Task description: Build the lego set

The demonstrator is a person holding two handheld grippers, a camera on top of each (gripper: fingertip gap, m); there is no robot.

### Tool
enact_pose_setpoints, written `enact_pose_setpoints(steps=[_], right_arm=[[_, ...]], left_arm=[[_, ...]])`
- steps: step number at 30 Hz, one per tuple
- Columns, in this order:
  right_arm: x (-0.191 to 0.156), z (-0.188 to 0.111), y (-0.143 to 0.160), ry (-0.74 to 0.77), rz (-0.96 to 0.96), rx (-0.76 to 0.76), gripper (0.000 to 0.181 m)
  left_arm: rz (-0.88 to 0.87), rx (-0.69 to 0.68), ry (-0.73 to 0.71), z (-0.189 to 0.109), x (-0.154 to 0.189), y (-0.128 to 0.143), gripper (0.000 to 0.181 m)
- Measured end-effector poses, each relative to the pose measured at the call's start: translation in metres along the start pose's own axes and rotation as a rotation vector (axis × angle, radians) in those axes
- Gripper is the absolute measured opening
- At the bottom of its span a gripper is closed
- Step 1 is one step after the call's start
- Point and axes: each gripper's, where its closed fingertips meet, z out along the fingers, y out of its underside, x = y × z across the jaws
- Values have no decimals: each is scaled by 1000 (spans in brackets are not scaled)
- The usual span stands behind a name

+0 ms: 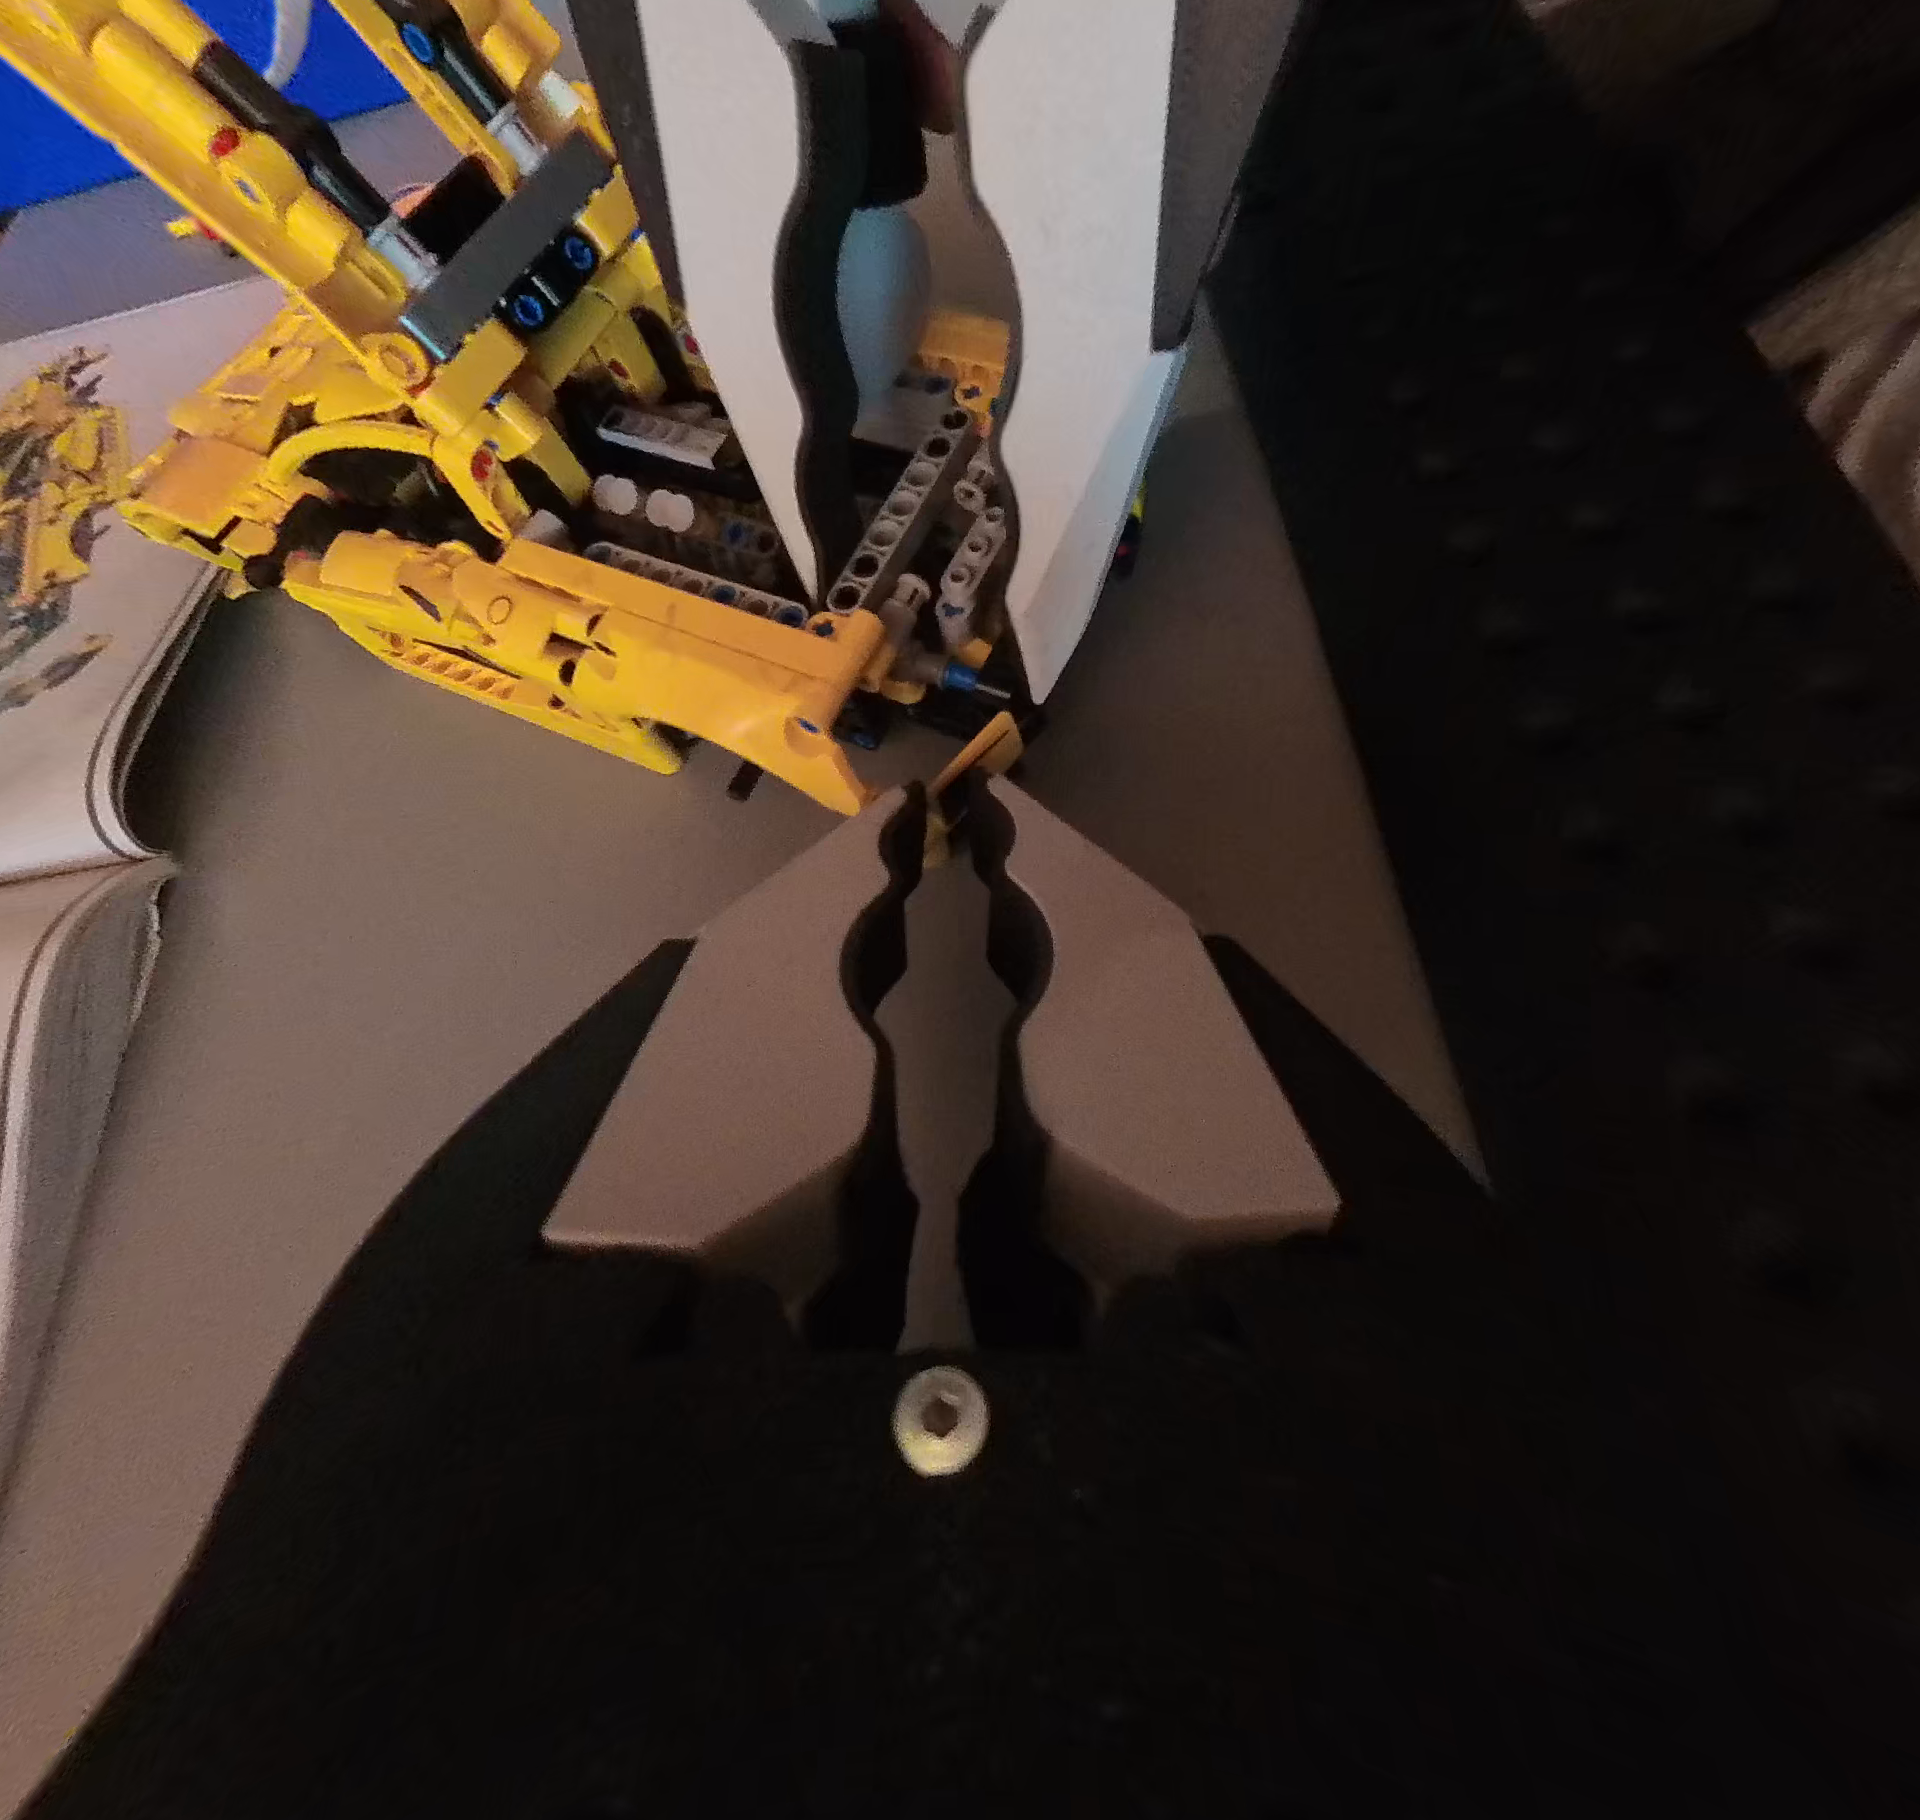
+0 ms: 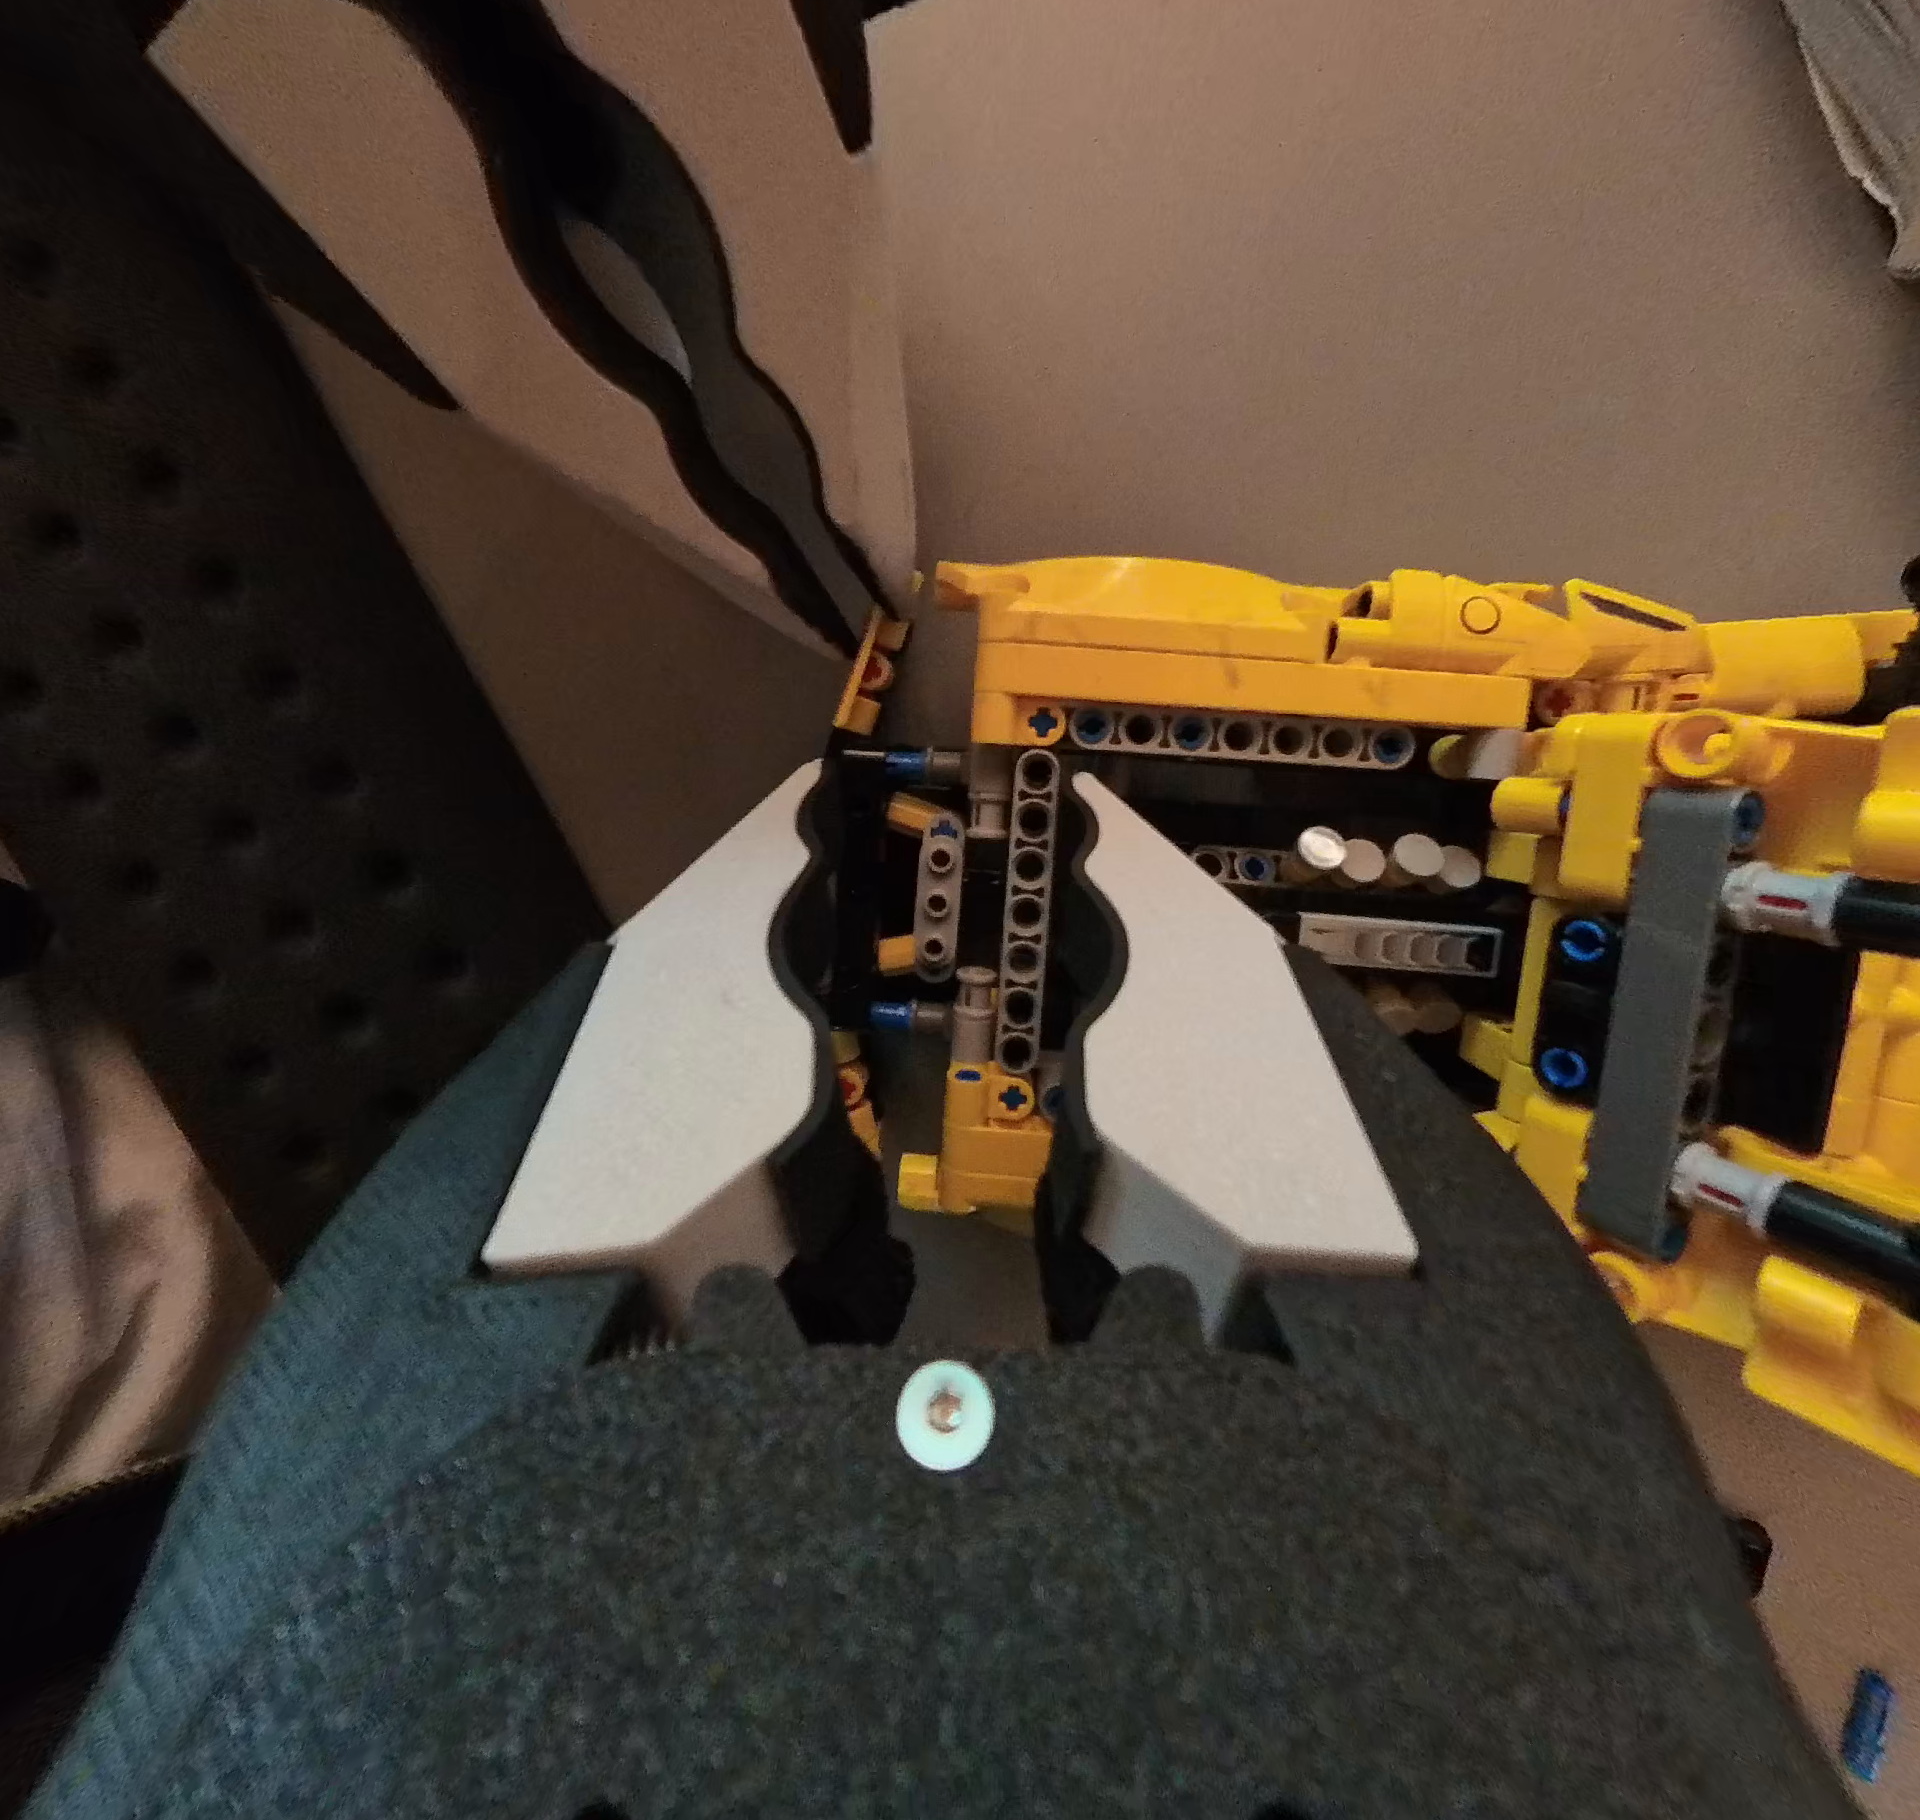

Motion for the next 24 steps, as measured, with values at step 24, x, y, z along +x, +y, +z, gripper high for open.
enact_pose_setpoints(steps=[24], right_arm=[[3,-1,0,-10,41,-7,39]], left_arm=[[-1,-11,-56,0,-5,1,8]])
